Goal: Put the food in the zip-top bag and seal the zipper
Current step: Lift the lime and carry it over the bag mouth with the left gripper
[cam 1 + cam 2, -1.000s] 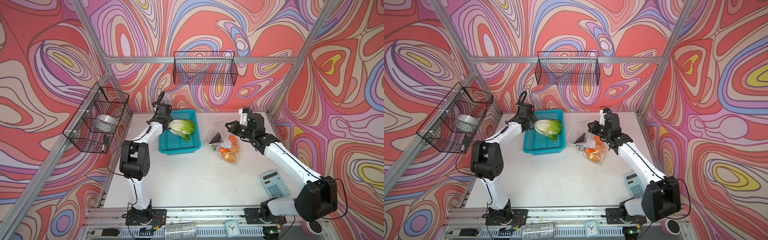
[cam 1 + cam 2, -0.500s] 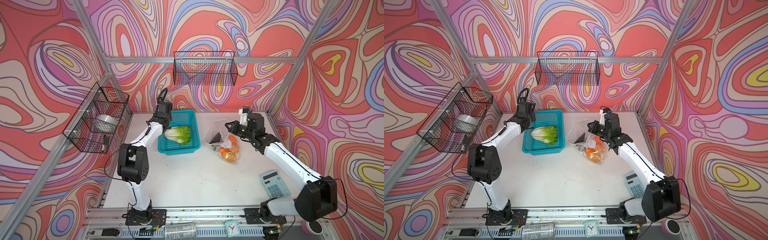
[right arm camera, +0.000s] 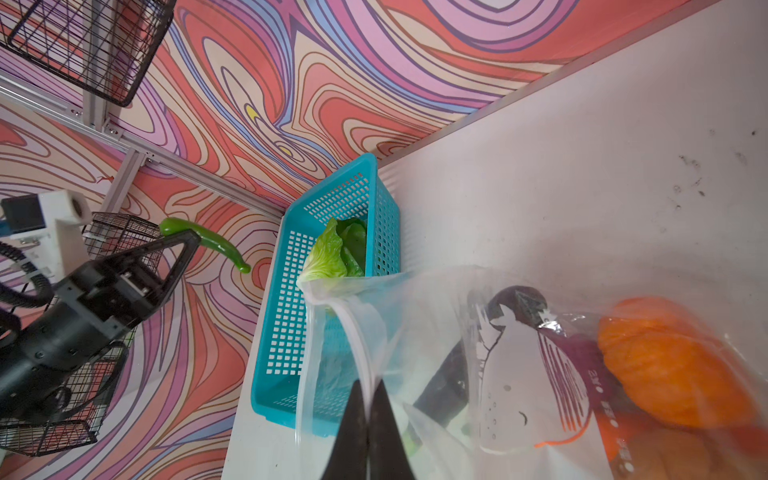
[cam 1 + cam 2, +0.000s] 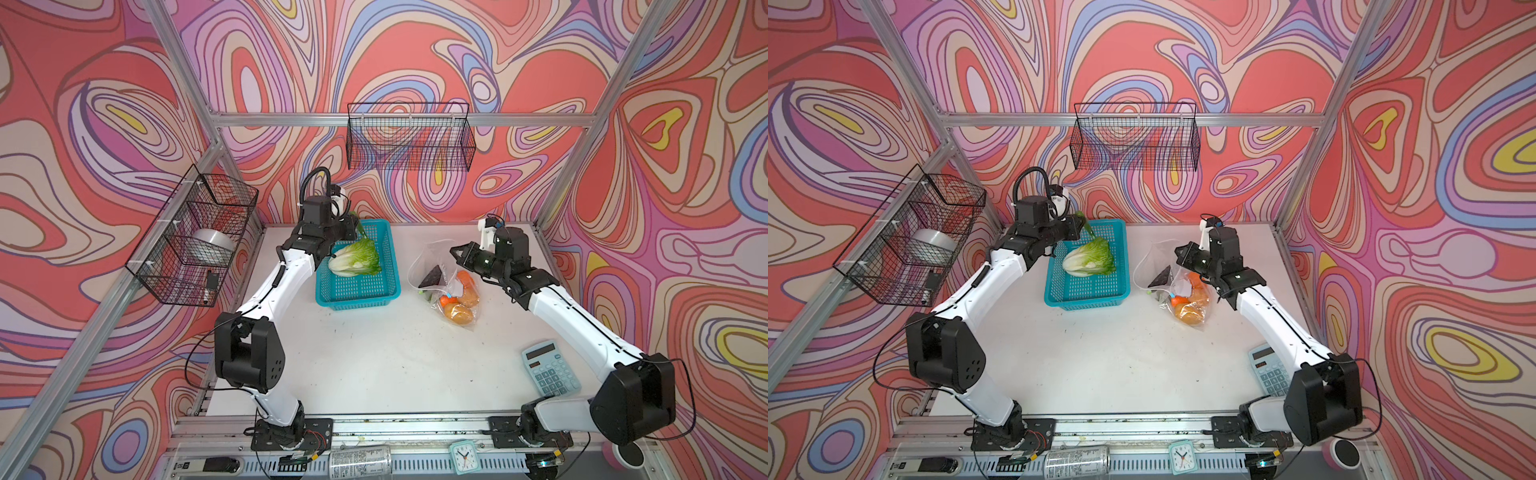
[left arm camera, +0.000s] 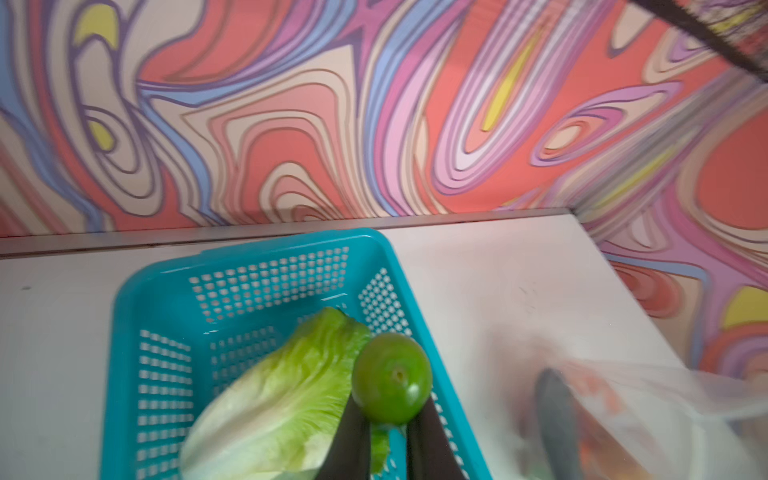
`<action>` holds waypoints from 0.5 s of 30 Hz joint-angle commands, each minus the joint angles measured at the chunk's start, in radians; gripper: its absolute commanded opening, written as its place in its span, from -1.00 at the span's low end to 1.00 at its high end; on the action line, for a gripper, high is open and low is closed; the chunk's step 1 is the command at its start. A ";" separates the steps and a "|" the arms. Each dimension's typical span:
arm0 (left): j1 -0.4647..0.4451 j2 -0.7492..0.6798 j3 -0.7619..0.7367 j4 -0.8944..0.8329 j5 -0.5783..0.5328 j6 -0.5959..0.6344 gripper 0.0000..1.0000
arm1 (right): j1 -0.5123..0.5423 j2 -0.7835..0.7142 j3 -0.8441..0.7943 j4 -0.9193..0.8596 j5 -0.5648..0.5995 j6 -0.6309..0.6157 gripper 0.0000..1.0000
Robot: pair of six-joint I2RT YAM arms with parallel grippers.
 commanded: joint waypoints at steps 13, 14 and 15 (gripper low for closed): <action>-0.240 -0.125 -0.038 0.004 0.252 0.017 -1.00 | 0.001 -0.037 -0.012 0.019 0.004 0.003 -1.00; -0.259 -0.110 -0.025 -0.002 0.248 0.019 -1.00 | 0.001 -0.040 -0.014 0.017 0.004 0.002 -1.00; -0.274 -0.096 -0.011 -0.012 0.237 0.025 -1.00 | 0.001 -0.043 -0.014 0.015 0.004 0.002 -1.00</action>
